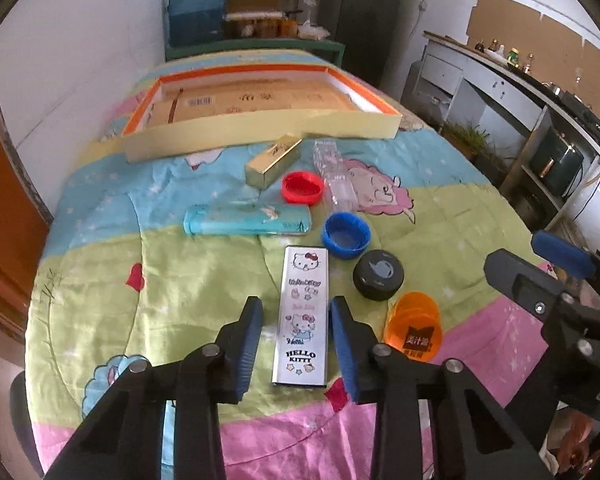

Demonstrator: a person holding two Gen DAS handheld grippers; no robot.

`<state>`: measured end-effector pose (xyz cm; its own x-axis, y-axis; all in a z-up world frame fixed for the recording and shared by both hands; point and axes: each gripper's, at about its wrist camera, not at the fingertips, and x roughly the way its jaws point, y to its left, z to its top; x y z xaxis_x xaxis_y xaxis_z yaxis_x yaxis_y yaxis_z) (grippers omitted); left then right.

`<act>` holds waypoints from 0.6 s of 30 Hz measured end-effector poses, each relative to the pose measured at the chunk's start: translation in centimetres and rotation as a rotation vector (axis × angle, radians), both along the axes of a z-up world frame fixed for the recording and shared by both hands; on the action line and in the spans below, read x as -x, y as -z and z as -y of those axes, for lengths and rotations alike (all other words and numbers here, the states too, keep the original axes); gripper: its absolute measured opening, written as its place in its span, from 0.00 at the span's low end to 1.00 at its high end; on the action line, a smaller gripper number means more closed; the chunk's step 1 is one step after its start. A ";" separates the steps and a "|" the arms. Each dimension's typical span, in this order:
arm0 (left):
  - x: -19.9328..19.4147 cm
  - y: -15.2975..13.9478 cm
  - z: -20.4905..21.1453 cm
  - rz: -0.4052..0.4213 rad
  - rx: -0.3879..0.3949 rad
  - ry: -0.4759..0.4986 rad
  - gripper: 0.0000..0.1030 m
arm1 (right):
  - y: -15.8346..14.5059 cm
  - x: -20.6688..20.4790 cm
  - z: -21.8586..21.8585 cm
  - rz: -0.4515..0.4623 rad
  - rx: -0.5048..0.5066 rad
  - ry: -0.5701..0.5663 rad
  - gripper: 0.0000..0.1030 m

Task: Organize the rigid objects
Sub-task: 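Grasp the white Hello Kitty box with the left tool while the right grasps the blue cap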

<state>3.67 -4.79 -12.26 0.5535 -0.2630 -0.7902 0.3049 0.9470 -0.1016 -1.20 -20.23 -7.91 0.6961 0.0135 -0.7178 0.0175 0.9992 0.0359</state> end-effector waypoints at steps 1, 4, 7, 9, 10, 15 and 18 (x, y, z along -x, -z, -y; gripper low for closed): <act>0.1 0.0 0.1 0.000 -0.001 0.005 0.31 | 0.0 -0.1 0.0 -0.002 0.000 0.001 0.77; 0.2 0.0 0.0 0.010 0.004 0.005 0.26 | 0.2 -0.2 0.0 -0.010 -0.006 -0.002 0.77; 0.2 -0.1 -0.4 0.006 0.030 -0.005 0.26 | 0.4 -0.5 -0.2 -0.019 -0.018 -0.015 0.77; 0.2 -0.3 -0.9 0.011 0.042 -0.027 0.26 | 0.4 -1.0 -0.4 -0.023 -0.031 -0.034 0.77; 0.2 -0.5 -1.2 0.015 0.046 -0.038 0.26 | 0.5 -1.3 -0.7 -0.027 -0.037 -0.050 0.77; 0.1 -1.9 -2.9 0.050 0.058 -0.102 0.26 | 1.3 -3.6 -3.3 -0.086 -0.052 -0.166 0.76; -0.3 -2.6 -4.2 0.063 0.074 -0.135 0.26 | 2.0 -5.5 -4.7 -0.109 -0.031 -0.190 0.76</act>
<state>3.95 -0.57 -9.66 0.6355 -0.2389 -0.7342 0.1834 0.9704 -0.1570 4.25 -15.48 -9.92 0.5969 0.1605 -0.7861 -0.1658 0.9833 0.0748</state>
